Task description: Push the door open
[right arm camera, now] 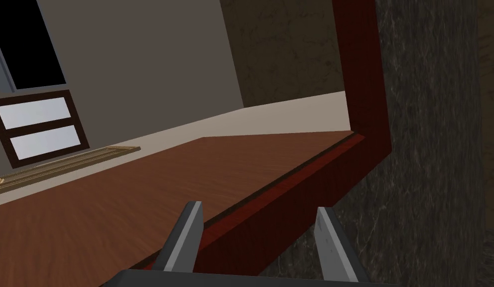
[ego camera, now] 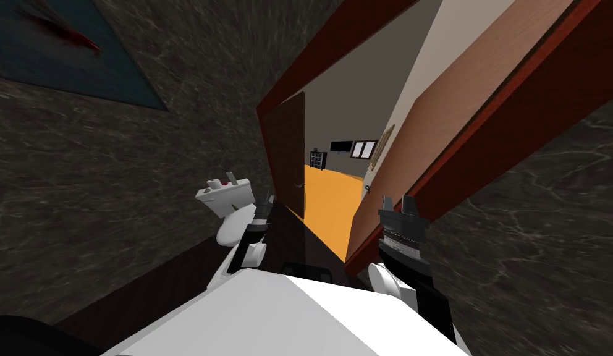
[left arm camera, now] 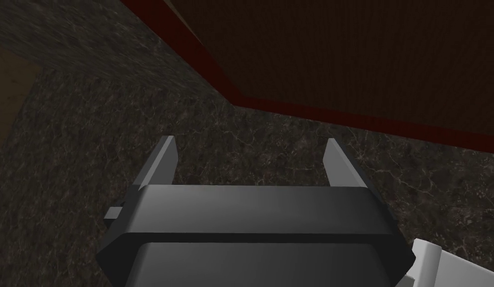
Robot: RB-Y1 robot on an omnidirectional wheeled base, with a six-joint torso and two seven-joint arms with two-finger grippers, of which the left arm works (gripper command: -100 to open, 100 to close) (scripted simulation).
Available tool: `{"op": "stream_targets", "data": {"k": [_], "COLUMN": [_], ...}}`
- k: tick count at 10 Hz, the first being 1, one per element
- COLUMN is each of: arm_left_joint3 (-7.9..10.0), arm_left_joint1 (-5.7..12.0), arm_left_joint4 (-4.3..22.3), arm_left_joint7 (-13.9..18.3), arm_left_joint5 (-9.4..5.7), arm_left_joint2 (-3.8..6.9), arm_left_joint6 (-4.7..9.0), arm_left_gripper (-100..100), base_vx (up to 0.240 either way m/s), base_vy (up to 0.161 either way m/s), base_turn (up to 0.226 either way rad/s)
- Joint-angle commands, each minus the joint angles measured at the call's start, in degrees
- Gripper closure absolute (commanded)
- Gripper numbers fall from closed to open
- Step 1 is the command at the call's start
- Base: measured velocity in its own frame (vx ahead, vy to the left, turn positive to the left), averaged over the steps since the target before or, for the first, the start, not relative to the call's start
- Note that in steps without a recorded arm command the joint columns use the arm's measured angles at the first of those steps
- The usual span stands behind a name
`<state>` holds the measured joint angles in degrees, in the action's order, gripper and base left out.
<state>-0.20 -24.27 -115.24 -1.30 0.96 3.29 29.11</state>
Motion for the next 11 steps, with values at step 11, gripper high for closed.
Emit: {"op": "stream_targets", "data": {"k": [11], "arm_left_joint3": [-4.6], "arm_left_joint1": [4.59], "arm_left_joint4": [16.01], "arm_left_joint7": [1.29], "arm_left_joint5": [0.06], "arm_left_joint2": [1.58], "arm_left_joint6": [3.57], "arm_left_gripper": [-100], "base_vx": [0.087], "base_vy": [0.094], "base_turn": [-0.079]}}
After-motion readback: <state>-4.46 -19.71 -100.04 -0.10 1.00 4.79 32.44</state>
